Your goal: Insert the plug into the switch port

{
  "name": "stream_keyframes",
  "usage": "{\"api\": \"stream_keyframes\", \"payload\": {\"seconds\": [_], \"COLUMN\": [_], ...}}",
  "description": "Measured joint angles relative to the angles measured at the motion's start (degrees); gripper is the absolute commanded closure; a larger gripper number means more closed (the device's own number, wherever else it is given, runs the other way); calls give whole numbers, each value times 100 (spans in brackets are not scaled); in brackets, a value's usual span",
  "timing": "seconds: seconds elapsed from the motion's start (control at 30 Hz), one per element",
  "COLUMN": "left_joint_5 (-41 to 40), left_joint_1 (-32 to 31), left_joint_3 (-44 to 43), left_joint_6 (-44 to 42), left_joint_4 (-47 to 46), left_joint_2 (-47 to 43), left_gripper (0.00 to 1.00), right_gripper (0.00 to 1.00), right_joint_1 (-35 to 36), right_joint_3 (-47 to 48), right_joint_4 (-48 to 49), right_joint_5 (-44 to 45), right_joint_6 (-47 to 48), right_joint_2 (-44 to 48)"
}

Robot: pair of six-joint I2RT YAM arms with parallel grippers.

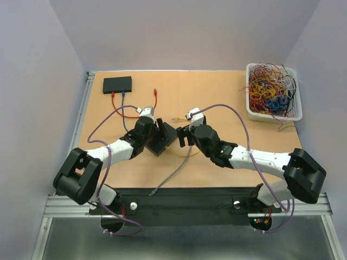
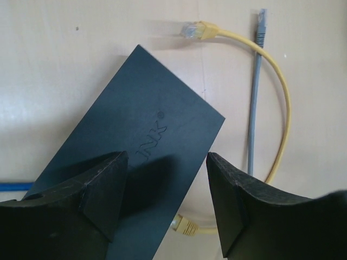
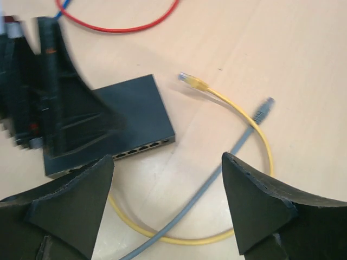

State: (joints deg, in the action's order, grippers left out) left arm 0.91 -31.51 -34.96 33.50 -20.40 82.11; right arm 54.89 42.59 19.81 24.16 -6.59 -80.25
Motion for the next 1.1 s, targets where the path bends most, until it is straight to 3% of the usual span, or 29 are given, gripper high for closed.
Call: {"api": "stream_keyframes", "payload": {"seconds": [0.17,0.37,0.57,0.9,1.1], "left_joint_5": [-262,-531,-704,-787,-811], "left_joint_1": [0,2,2,7,7], "left_joint_3": [0,-2,-2,-2,-2], "left_joint_6": [-2,-2,-2,0,-2], "left_joint_4": [767,1344,1731,1912,1923], "left_joint_2": [-632,-1528,-2059,-2358,-2356], "left_gripper": [28,28,28,28,28], "right_gripper": [20,27,31,34,41], "right_joint_1": [-365,-1193,-1213,-1217,-1316], "right_joint_3": [555,1067,1198,1950,2334], "right_joint_4": [-935,-1788,-2389,-2597,-2581], "right_joint_5": [293,-146,-577,-625,-490], "right_joint_6": [-485,-1237,-1554,-1681,-1683], "right_joint_2": [-59,-837,-1727,-2549,-2881]}}
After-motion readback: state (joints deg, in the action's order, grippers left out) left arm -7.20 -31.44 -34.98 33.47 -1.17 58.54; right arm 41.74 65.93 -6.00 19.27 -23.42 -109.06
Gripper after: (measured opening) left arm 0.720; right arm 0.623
